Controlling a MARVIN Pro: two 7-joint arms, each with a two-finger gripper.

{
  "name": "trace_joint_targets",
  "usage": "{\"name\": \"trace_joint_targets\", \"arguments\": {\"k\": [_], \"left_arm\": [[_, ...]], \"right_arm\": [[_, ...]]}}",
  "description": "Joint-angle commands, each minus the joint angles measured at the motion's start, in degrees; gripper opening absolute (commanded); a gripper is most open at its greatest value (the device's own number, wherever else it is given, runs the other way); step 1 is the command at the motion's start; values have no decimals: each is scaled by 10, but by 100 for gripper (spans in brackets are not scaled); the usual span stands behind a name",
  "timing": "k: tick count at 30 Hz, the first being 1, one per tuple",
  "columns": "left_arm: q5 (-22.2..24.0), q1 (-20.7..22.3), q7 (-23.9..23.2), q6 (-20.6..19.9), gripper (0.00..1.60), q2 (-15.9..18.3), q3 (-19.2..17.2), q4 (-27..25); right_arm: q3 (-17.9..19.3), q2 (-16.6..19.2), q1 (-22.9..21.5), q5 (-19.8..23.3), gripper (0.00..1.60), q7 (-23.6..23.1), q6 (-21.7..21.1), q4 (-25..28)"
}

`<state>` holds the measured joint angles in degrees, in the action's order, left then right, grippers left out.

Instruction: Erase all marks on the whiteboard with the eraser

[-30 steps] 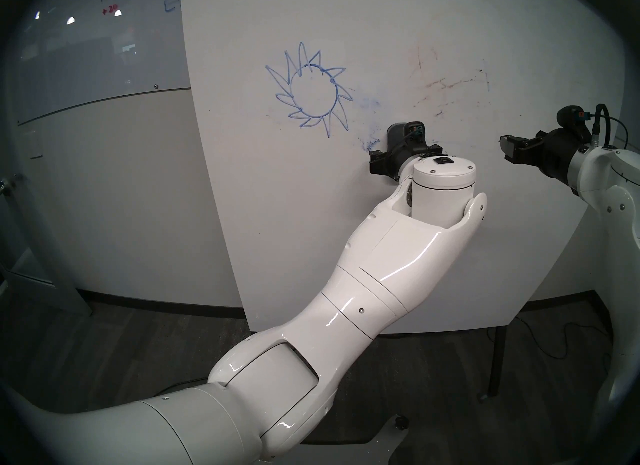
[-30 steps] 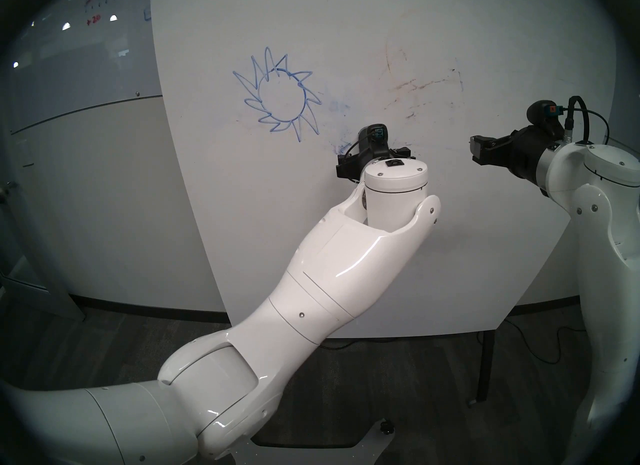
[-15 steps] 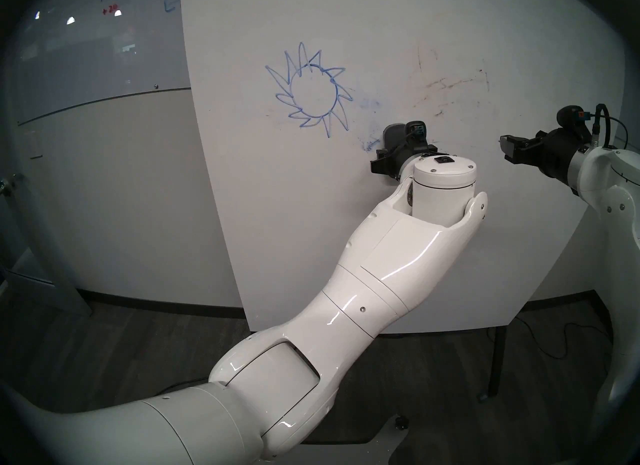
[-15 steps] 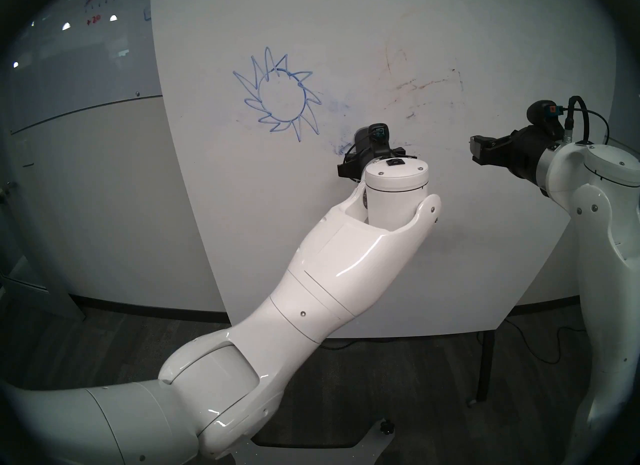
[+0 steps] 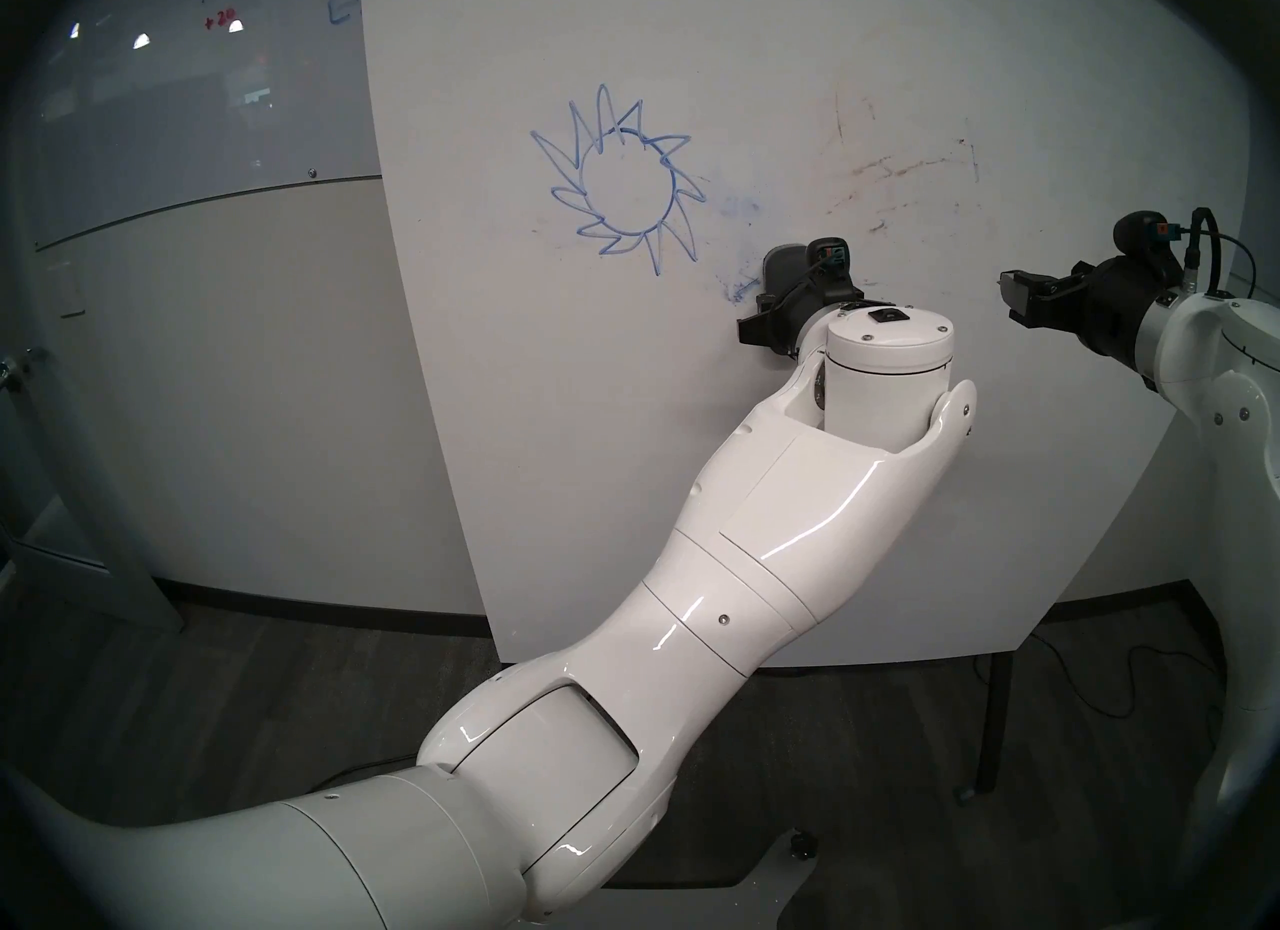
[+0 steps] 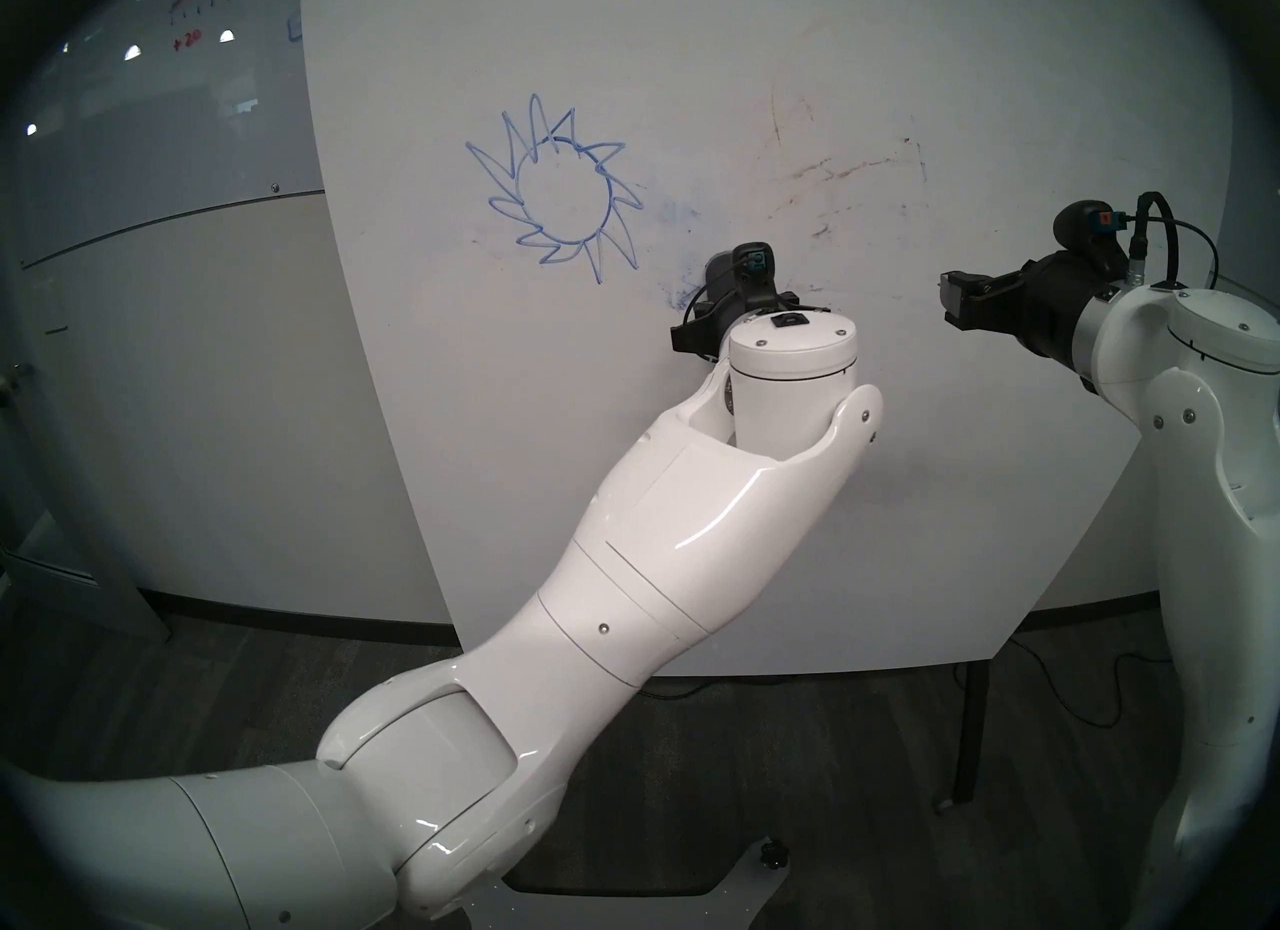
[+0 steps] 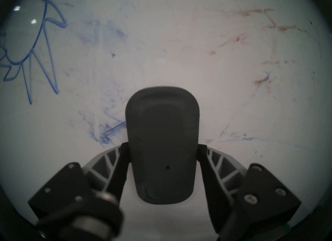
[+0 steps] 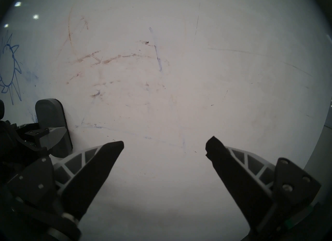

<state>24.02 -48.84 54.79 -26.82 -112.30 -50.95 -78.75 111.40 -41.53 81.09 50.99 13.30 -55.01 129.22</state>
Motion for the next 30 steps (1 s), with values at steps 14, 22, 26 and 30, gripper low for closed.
{"name": "trace_joint_targets", "arguments": {"k": [14,22,26,30], "left_arm": [[4,-8,29,-60,0,36,-38,-126],[25,-11,19,-92,0,49,-63,-160],[48,-10,5,-112,0,57,-81,-178],[62,-3,-3,-130,0,66,-100,-191]], "right_arm": [[1,2,-5,-1,160,0,3,3],[1,2,-5,-1,160,0,4,3],[1,2,-5,-1,160,0,3,3],[2,2,-5,-1,160,0,3,3]]}}
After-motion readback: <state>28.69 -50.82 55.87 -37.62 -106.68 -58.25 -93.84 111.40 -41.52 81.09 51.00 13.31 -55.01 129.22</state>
